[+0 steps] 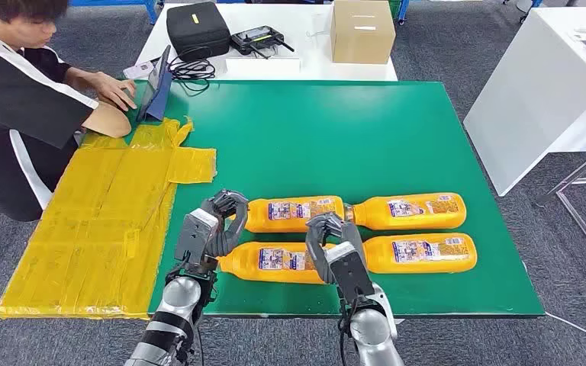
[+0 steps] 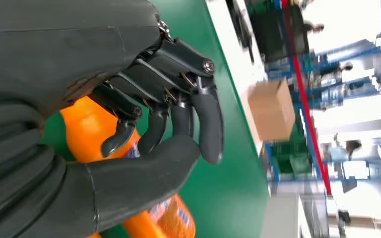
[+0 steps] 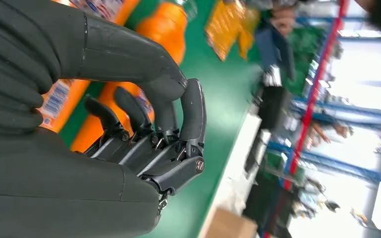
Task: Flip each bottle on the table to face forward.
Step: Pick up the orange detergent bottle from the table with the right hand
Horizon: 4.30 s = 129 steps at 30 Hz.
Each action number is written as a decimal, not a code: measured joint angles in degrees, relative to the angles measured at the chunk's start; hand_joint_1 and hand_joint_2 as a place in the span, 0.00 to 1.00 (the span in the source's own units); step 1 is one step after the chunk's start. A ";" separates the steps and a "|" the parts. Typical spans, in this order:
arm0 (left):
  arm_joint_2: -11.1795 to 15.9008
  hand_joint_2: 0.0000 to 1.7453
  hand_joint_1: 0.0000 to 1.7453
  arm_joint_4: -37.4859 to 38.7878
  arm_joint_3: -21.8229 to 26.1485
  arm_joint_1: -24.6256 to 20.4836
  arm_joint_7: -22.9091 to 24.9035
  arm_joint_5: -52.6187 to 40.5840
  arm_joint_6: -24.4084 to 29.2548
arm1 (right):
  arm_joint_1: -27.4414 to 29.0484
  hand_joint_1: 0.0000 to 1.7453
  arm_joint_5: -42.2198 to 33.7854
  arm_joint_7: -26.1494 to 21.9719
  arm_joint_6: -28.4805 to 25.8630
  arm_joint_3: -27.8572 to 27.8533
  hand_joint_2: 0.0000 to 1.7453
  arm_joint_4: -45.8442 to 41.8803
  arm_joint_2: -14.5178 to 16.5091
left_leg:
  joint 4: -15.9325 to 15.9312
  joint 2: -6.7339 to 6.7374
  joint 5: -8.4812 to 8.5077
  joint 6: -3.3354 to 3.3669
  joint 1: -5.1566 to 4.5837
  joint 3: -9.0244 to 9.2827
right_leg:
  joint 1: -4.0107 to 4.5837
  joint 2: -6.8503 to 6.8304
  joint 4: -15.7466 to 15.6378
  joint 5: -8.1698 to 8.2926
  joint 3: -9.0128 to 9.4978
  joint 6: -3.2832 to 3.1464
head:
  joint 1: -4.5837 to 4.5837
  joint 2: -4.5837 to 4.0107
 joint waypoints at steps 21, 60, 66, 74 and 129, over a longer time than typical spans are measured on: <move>0.11 1.00 0.55 -11.93 0.84 8.34 -3.02 -2.03 2.43 | 5.37 0.50 -0.80 -5.14 -3.70 -4.11 1.00 -13.06 -0.97 | 0.00 -0.02 -0.08 -0.04 0.04 0.00 | 0.03 -0.01 0.02 -0.18 0.08 0.06 | 0.01 0.00; 0.08 1.00 0.00 -7.71 -1.33 -3.50 0.25 -1.74 -1.82 | -25.51 0.00 51.73 16.74 -18.95 10.86 1.00 22.50 -3.12 | 0.02 -0.05 0.03 -0.06 0.02 0.12 | 0.01 -0.04 0.13 -0.13 0.11 0.07 | 0.00 0.00; -0.02 1.00 0.00 -4.27 -2.98 -6.76 0.42 -0.46 -2.73 | -33.38 0.00 55.59 20.67 -16.28 13.80 1.00 37.15 -1.57 | 0.03 -0.10 0.06 -0.10 0.05 0.10 | 0.03 -0.04 0.19 -0.14 0.08 0.07 | 0.00 0.00; -0.33 1.00 0.00 0.96 -4.69 -10.24 -0.96 1.15 -3.82 | -37.93 0.00 56.18 24.01 -13.96 14.21 1.00 48.99 -1.37 | 0.04 -0.26 0.05 -0.09 -0.04 0.08 | 0.00 -0.07 0.17 -0.14 0.08 0.08 | 0.01 0.00; -1.62 1.00 0.00 8.47 -7.73 -13.63 -3.44 5.43 -4.84 | -40.27 0.99 59.52 30.67 -7.00 10.40 1.00 59.69 -6.06 | 0.05 -0.25 0.05 -0.09 -0.03 0.15 | -0.01 -0.07 0.17 -0.14 0.10 0.08 | 0.00 0.00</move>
